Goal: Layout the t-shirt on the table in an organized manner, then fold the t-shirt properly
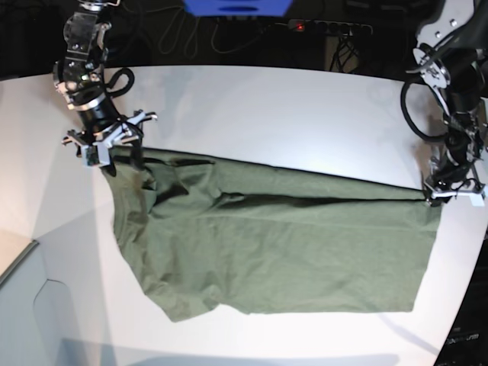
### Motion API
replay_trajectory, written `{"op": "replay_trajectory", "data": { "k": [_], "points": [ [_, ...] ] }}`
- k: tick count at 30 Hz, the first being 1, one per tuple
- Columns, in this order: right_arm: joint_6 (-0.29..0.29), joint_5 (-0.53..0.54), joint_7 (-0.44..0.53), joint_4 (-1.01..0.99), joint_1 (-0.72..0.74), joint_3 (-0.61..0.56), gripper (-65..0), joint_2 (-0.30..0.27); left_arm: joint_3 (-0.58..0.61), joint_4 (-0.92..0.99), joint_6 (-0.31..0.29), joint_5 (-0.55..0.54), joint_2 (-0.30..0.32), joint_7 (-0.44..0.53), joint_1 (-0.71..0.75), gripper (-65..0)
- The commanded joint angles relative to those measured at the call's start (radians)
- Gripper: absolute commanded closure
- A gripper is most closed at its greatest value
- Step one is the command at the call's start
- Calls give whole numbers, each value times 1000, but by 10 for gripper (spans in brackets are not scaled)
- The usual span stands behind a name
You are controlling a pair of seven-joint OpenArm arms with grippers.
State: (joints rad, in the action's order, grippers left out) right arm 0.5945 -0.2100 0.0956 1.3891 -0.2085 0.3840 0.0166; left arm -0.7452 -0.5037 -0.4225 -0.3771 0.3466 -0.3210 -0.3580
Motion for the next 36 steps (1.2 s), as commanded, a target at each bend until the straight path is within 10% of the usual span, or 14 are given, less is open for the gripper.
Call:
{"op": "replay_trajectory", "data": {
  "k": [1, 15, 21, 36],
  "points": [
    [9, 14, 29, 28, -1, 13, -336, -8, -1, -13, -11, -10, 18, 20, -25, -225],
    [9, 14, 26, 68, -42, 43, -336, -8, -4, -11, -9, 134, -42, 21, -28, -216],
    [9, 14, 28, 68, -58, 43, -336, -8, -6, -11, -9, 135, -42, 18, -26, 0],
    [11, 14, 31, 66, -52, 79, -336, -16, -9, -181, -13, -15, -40, -146, 135, 0]
  ]
}}
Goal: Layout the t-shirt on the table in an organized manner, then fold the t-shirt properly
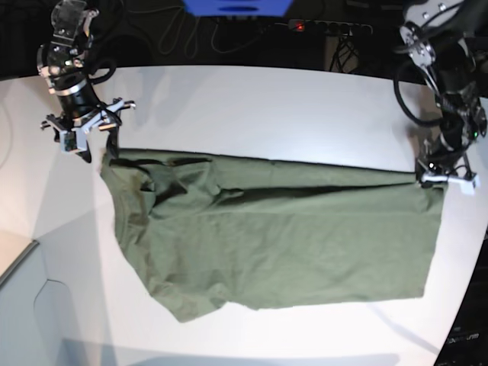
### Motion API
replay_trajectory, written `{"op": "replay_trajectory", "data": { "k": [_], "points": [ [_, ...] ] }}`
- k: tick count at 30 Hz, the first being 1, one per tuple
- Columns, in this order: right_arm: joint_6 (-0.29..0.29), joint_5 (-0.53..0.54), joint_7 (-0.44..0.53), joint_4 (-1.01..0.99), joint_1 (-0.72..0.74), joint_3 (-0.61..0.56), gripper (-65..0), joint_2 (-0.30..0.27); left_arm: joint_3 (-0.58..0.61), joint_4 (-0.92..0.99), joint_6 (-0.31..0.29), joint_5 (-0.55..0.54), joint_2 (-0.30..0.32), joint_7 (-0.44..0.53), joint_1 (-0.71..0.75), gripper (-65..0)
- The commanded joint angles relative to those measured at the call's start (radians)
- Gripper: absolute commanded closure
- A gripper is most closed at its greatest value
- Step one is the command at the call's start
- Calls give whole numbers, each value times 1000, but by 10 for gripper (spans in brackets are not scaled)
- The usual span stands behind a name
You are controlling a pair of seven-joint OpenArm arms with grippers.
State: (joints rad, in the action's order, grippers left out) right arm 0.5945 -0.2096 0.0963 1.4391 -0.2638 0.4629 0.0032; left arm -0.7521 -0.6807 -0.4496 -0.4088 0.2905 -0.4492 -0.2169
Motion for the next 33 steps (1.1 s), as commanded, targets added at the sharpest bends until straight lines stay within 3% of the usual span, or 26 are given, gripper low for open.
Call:
{"op": "replay_trajectory", "data": {
  "k": [1, 13, 18, 26, 33],
  "points": [
    [11, 14, 30, 16, 4, 0, -336, -2, -2, -30, 15, 3, 16, -21, 15, 0],
    [11, 14, 26, -136, 90, -34, -341, -6, -1, -81, 15, -52, 23, -21, 84, -1],
    [11, 12, 26, -212, 151, -31, -341, -19, -1, -81, 15, -52, 25, -21, 81, -85],
    [11, 12, 26, -352, 246, -29, -341, -88, -1, -81, 15, -52, 26, -18, 76, -112],
    [8, 12, 26, -392, 275, -29, -340, -108, -1, -81, 15, -52, 26, -20, 75, -116]
  ]
}}
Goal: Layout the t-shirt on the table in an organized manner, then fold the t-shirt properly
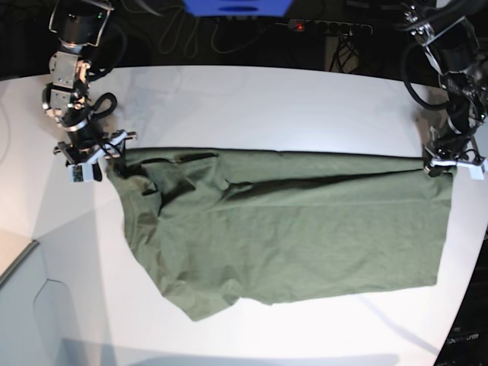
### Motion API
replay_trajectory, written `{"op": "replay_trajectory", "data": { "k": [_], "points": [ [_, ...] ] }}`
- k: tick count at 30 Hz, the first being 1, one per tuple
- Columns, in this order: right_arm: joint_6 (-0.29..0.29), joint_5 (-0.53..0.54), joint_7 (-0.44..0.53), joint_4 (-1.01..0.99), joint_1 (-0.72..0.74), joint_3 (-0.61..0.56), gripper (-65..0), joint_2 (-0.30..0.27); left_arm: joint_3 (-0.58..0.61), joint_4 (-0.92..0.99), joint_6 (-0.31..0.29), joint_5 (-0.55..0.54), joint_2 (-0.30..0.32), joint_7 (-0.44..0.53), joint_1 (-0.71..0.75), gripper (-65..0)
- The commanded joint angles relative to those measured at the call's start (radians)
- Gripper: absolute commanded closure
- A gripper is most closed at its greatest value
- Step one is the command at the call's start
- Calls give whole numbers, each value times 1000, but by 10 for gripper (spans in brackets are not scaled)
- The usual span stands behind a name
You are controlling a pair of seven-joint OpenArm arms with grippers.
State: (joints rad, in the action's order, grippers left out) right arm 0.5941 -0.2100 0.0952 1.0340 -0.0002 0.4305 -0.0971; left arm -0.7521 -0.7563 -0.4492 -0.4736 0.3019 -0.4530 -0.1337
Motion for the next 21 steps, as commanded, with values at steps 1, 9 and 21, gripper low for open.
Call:
{"op": "replay_trajectory", "data": {
  "k": [1, 9, 21],
  "points": [
    [8, 13, 27, 13, 21, 3, -340, -10, -1, -6, 14, 13, 16, -16, -10, -117],
    [3, 13, 25, 13, 65, 80, -340, -3, -1, -2, 14, 13, 30, -17, -20, -118],
    [-70, 14, 24, 10, 53, 109, -340, 17, -2, -13, 14, 9, 36, -126, -25, -235]
  ]
}}
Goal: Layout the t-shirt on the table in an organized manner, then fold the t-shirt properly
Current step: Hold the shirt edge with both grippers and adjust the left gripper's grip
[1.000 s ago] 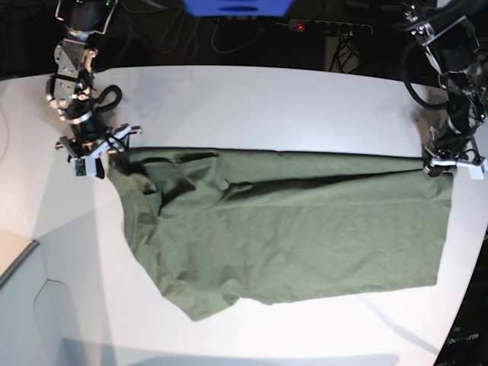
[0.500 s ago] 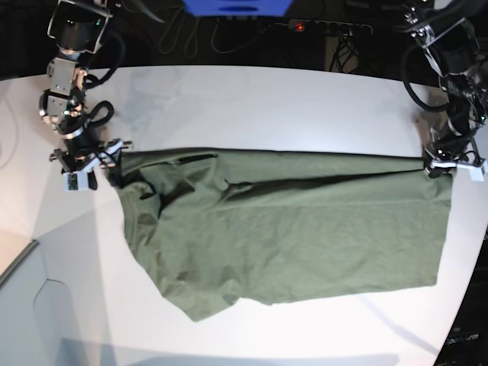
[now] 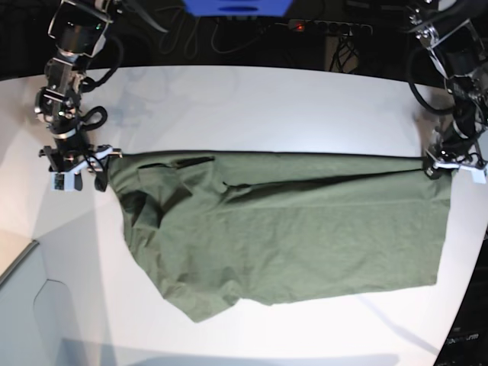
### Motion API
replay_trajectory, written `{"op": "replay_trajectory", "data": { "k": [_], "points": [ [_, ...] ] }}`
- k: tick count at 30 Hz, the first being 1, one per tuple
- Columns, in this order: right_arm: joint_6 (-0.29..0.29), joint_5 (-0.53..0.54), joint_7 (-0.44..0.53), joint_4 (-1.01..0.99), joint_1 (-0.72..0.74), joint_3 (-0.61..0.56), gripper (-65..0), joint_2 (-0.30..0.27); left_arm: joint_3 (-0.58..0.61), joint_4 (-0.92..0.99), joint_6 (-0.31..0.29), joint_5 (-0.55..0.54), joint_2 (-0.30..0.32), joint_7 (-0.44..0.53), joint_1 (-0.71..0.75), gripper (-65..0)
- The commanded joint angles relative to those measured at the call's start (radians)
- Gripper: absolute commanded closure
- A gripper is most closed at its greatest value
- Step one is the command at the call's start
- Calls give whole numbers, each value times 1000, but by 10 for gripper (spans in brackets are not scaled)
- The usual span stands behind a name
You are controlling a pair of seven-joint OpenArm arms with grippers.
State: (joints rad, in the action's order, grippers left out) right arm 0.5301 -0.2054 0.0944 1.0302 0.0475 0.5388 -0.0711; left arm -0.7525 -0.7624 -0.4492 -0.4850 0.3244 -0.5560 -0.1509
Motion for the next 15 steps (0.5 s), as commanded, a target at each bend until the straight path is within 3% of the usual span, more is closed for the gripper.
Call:
{"op": "replay_trajectory", "data": {
  "k": [1, 3, 6, 9, 15],
  "points": [
    [-6, 10, 26, 15, 5, 0, -340, -9, -3, -16, 14, 21, 14, -42, -17, -284],
    [-6, 10, 26, 15, 4, 0, -340, -8, -43, -65, 5, 21, 9, -68, -14, -362],
    [-6, 11, 26, 17, 4, 0, -340, -8, -118, -161, 5, 21, -5, -106, 12, -410],
    [-6, 11, 26, 17, 4, 0, -340, -8, -183, -266, 5, 29, -41, -138, 21, -418],
    [-6, 11, 26, 17, 1, 2, -340, -6, -215, -294, 14, 30, -38, -137, 46, -418]
  ]
}}
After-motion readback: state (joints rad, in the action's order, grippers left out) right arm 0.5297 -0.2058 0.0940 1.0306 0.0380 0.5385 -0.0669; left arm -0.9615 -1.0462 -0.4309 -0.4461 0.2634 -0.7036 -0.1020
